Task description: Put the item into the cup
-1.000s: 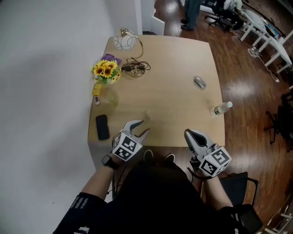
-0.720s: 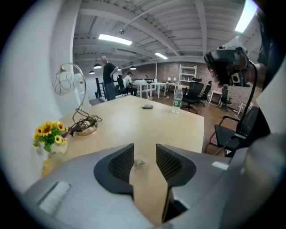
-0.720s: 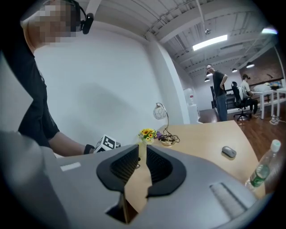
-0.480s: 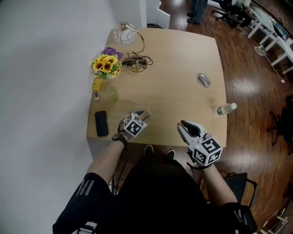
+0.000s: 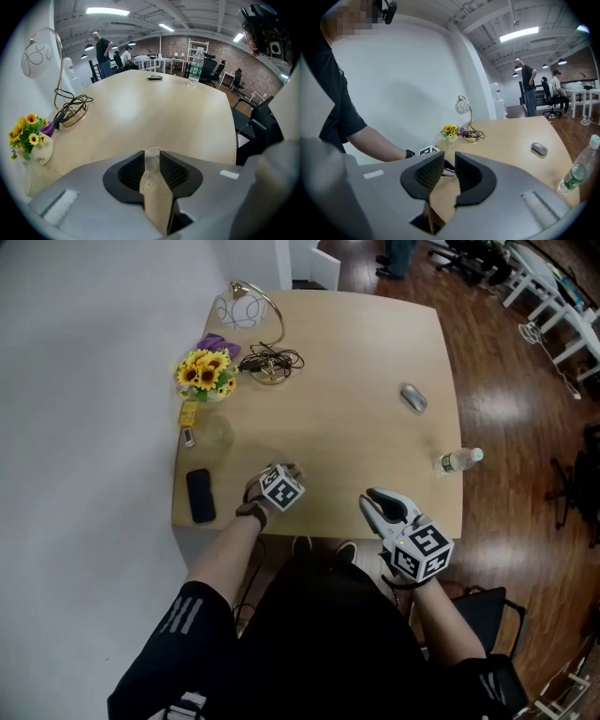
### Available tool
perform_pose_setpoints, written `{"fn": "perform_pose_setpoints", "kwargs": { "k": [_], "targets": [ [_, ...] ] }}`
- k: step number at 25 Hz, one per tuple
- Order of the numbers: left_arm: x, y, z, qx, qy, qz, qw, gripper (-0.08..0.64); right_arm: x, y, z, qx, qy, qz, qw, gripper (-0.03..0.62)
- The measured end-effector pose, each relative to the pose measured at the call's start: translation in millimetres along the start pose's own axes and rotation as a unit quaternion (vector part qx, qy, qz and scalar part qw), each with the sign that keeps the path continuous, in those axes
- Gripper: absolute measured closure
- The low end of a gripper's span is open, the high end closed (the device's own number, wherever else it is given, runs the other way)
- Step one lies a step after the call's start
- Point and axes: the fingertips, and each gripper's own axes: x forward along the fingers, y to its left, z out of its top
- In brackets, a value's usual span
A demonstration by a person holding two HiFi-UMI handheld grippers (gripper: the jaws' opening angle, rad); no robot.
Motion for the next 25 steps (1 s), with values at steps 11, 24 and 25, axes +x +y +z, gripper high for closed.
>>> {"fn": "perform_pose_setpoints", "kwargs": {
  "k": [11,24,25],
  "targets": [
    [-18.4,8.7,4.6,-0.006,-0.028,0.025,0.9993,0.568,4.9,2.2,3.2,0.01,-0.004,0.009,1.0,0.511],
    [-148.5,146.7,-20.6,-0.049,-0.097,0.19,0.9758,0.568,60.0,41.1,34.5,-0.03,-0.002,0.076,0.997,0.511],
    [-155.0,159.0,-27.1,-0.053,-0.093,0.199,0.9741,0.568,63.6,44.7,37.8,-0.035,-0.002,0.081,0.996,0.511]
  ]
}}
